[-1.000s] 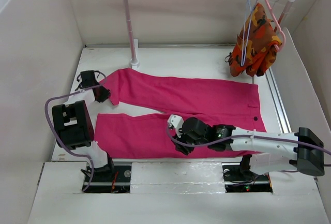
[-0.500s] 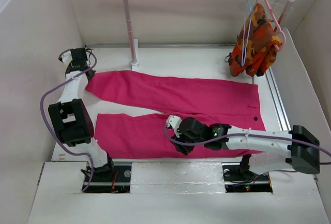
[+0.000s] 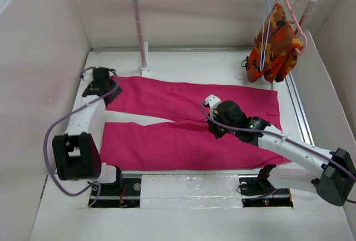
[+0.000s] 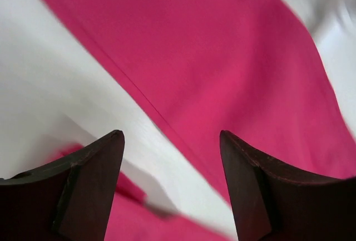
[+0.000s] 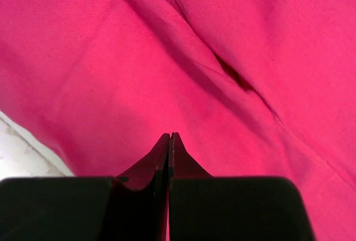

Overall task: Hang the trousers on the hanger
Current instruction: Flatten out the trousers at the center of the board.

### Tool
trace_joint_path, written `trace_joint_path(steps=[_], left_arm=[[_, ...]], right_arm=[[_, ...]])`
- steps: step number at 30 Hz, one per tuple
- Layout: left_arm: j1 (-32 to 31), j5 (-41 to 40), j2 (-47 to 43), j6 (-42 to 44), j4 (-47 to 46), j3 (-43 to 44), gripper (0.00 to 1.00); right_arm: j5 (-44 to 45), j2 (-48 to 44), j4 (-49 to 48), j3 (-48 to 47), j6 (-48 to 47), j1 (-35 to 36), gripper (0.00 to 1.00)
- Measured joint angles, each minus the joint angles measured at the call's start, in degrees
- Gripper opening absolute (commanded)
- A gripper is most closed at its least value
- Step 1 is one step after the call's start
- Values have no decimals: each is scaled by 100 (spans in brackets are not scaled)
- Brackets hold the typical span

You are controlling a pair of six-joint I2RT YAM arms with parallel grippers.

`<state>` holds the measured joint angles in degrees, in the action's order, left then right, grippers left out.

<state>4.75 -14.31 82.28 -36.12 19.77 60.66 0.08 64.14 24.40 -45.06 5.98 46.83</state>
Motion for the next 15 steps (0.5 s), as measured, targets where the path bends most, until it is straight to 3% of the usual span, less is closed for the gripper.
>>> trace_joint_path(steps=[4,7,8,12,15], left_arm=[[-1102,382,-892,-234,22,-844,67],[-1082,308,-1644,-505,385,-1558,92],[-1001,258,-1853,-586,492,-1720,95],[-656,109,-2262,-852,616,-2052,95],[-640,-11,-1720,-1043,457,-2046,90]], right_arm=[[-330,533,-129,-50,-258,-101,12],[-533,822,-175,-48,-354,-94,25],[-599,831,-197,-46,-369,-81,30],[-837,800,-420,-17,-391,-2,33],[-979,730,-511,76,-428,114,34]])
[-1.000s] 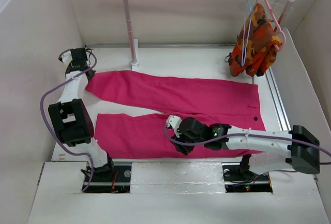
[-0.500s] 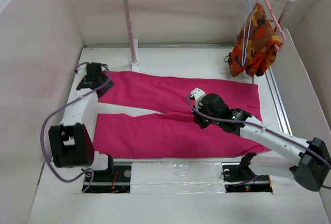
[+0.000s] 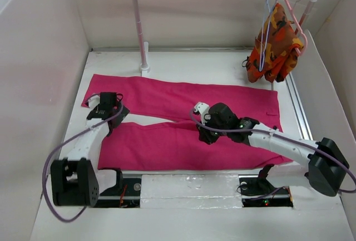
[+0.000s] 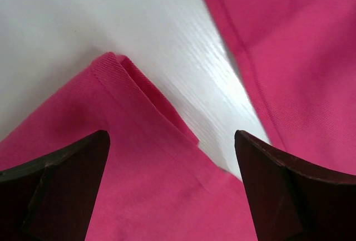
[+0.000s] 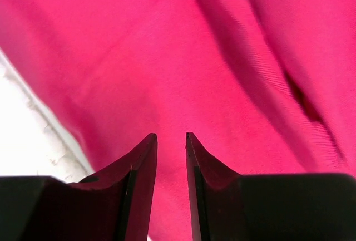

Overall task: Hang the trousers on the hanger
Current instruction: Flatten out the trousers at the center of the board.

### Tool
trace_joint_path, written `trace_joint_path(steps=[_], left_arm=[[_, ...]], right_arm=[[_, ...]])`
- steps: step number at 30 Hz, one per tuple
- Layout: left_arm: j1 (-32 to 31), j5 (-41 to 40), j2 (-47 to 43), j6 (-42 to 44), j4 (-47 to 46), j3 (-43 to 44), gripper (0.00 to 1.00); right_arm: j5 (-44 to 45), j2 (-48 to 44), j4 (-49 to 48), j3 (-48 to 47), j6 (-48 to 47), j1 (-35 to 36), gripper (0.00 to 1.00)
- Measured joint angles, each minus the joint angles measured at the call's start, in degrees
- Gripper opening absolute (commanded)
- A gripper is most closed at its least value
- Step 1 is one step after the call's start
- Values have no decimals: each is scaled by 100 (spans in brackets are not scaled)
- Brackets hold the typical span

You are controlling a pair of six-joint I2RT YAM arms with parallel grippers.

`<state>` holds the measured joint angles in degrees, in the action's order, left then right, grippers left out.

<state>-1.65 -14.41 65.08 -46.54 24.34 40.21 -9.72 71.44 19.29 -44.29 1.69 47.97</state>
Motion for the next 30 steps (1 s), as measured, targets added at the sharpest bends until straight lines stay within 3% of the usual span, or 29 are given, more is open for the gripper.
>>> trace_joint_path(steps=[3,5,7,8,9,15,18,19,20,21,23,26,30], left_arm=[[0,-72,785,-81,-177,7,82],[0,-98,1211,-98,-197,68,69],[0,-170,1519,-131,-181,208,43],[0,-212,1604,-184,-184,269,15],[0,-267,1639,-173,-175,315,0],[0,-509,1287,-214,31,334,0],[0,-562,911,-243,179,334,3],[0,-577,774,-271,254,334,14],[0,-595,632,-293,341,334,41],[0,-625,474,-319,433,334,57],[0,-693,120,-400,588,337,81],[105,-748,-269,-457,706,348,84],[654,-549,129,-428,671,299,84]], right_arm=[[-96,-96,-7,96,-4,92,34],[-131,-267,-7,229,-11,166,34],[-155,-437,4,326,-9,199,34],[-166,-507,4,350,-7,199,35],[-170,-581,2,369,-2,199,35],[-203,-833,-2,389,-7,199,36],[-240,-852,-2,389,-46,199,44],[-271,-859,0,389,-81,199,46],[-299,-872,0,389,-114,199,49],[-341,-885,0,389,-151,199,50],[-457,-896,-2,389,-225,203,51],[-573,-896,2,389,-343,238,51],[-682,-918,2,389,-446,256,51]])
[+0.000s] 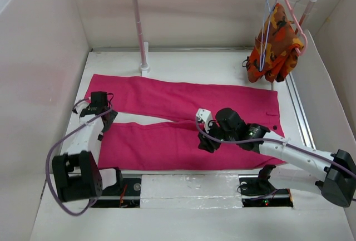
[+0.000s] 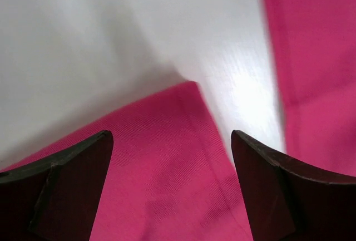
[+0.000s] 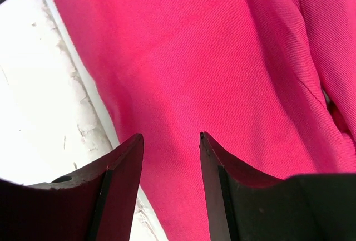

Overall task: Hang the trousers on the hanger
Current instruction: Flatten out the trousers at the center of the board.

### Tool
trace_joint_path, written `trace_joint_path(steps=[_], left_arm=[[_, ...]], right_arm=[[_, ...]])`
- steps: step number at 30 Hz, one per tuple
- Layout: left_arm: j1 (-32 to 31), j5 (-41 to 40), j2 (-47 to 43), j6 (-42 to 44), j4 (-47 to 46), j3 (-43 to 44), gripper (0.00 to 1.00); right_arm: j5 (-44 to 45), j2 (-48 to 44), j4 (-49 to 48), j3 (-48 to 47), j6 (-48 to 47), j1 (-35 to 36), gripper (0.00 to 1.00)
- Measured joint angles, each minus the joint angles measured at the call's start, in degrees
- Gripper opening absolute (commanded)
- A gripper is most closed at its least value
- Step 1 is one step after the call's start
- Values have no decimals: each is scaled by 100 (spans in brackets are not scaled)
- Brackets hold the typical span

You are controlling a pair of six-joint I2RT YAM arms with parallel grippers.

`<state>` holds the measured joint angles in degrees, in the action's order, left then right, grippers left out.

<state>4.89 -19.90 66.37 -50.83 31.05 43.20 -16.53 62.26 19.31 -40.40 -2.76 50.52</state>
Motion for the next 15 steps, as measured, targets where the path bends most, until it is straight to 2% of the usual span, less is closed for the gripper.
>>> trace_joint_path(steps=[4,6,7,8,11,15], left_arm=[[175,205,756,-4,2,-166,83],[166,306,905,-37,-11,-184,74],[162,345,968,-59,-48,-184,68],[162,380,1027,-76,-107,-184,54],[160,385,1412,-120,-238,-179,0],[157,302,1443,-214,-190,-83,0]], right_arm=[[-92,-85,20,-2,-74,63,51],[-116,-101,35,-4,-114,92,51],[-127,-105,59,-4,-138,94,51],[-129,-109,87,-4,-157,94,51],[-127,-138,168,-4,-188,94,51],[-111,-315,289,-4,-210,94,51]])
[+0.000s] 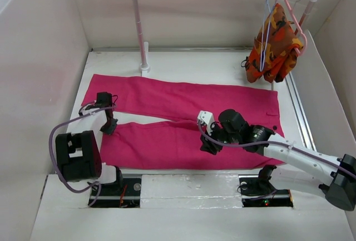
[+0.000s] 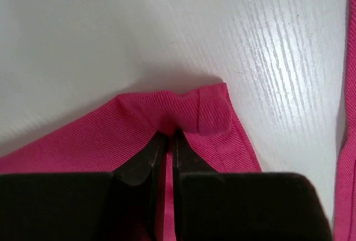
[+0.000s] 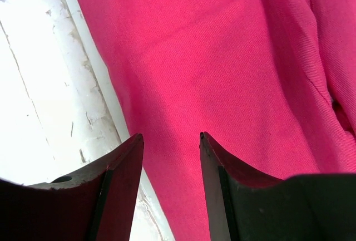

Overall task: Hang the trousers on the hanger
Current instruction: Flatten out the trousers at the center of the board.

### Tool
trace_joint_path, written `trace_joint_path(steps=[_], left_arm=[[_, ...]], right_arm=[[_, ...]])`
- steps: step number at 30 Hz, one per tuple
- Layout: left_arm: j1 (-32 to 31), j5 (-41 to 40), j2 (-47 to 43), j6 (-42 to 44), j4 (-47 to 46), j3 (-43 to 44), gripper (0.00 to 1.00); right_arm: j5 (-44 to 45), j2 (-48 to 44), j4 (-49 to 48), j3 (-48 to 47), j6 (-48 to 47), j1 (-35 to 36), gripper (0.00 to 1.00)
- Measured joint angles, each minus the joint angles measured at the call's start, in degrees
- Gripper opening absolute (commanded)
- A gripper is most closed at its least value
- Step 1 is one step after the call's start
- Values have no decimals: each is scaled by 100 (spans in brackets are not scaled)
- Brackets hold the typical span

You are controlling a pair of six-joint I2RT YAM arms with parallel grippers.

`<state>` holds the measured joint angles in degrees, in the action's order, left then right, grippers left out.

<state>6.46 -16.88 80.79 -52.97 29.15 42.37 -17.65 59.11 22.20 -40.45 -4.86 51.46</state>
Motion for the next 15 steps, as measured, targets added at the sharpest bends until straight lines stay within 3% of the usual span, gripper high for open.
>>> trace_joint_path(steps=[4,7,10,13,15], left_arm=[[-125,-407,-424,-44,616,321,0],[-247,-662,-1180,39,1104,1062,0],[-317,-706,-1923,109,1137,1709,0],[-308,-435,-2382,122,927,1757,0],[-295,35,-2544,107,398,1270,27]], right_arm=[[24,-94,31,-2,-39,0,51],[74,-61,28,-2,-55,0,51],[101,24,20,0,-55,0,51],[136,94,15,0,-55,0,51],[181,96,13,0,-68,2,52]])
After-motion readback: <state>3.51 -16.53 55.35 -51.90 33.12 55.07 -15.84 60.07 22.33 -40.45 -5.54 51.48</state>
